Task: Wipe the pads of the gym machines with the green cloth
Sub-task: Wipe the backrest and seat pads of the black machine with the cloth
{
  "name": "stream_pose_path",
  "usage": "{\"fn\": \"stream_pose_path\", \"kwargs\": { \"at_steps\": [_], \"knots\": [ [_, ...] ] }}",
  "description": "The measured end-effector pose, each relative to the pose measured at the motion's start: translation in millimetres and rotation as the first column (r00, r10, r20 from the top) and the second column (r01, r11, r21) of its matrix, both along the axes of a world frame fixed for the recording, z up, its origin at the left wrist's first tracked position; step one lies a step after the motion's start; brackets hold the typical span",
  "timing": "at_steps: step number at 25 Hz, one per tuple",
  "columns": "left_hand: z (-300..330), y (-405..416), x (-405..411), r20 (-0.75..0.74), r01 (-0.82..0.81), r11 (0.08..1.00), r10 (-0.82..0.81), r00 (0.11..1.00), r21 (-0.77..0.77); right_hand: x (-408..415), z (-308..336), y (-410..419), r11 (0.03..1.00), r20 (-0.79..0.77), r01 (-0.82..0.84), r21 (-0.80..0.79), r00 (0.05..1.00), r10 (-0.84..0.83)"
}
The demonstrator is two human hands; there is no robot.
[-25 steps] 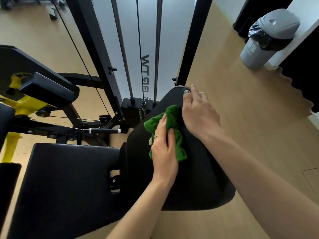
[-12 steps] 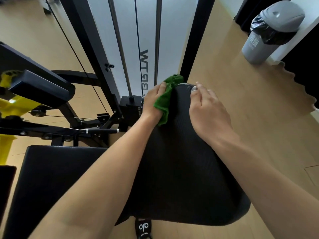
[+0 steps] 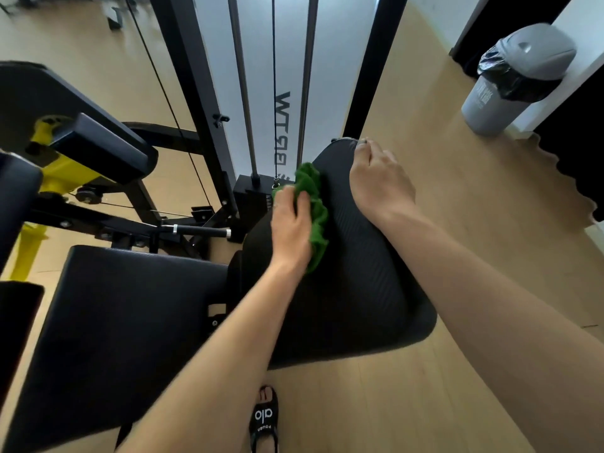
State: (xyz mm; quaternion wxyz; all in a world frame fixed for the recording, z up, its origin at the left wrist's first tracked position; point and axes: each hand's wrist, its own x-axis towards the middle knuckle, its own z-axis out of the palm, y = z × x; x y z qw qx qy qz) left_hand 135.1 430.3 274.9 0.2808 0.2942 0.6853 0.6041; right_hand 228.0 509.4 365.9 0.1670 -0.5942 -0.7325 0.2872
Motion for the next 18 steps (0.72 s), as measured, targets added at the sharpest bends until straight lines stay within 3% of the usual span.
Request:
{"fn": "stream_pose_path", "kwargs": {
  "at_steps": [5,8,10,14,16,18],
  "knots": [
    [14.3,-102.5,89.4,-0.07,0.11,0.981,-0.099,0.993,0.163,5.3,1.5,-10.4,1.0,0.002,-0.027,0.001,1.0,0.027],
    [-3.1,-84.9,72.8,-0.15,0.162,0.968,-0.134,0.98,0.189,3.8,3.4,-6.0,0.996,0.057,-0.088,0.031,0.995,0.086],
    [-24.4,-56.3,42.1,-0.189,0.096,0.981,-0.064,0.98,0.17,-0.3,0.0,1.8,0.995,0.067,-0.076,0.06,0.995,0.072],
    [-49.3,-24.3,3.1,-0.027,-0.092,0.992,0.09,0.996,-0.082,-1.6,-3.6,8.7,0.997,0.052,-0.011,0.079,0.999,0.006],
    [-46.4,-44.8,20.4,-0.013,-0.091,0.993,0.091,0.996,-0.071,-0.2,-1.1,4.1,0.998,0.053,-0.018,0.064,0.999,0.015],
    [-31.9,-88.6,60.6,-0.002,-0.062,0.998,0.062,0.998,0.033,3.4,3.4,-4.9,0.999,0.045,-0.019,0.036,0.999,0.018]
  ]
}}
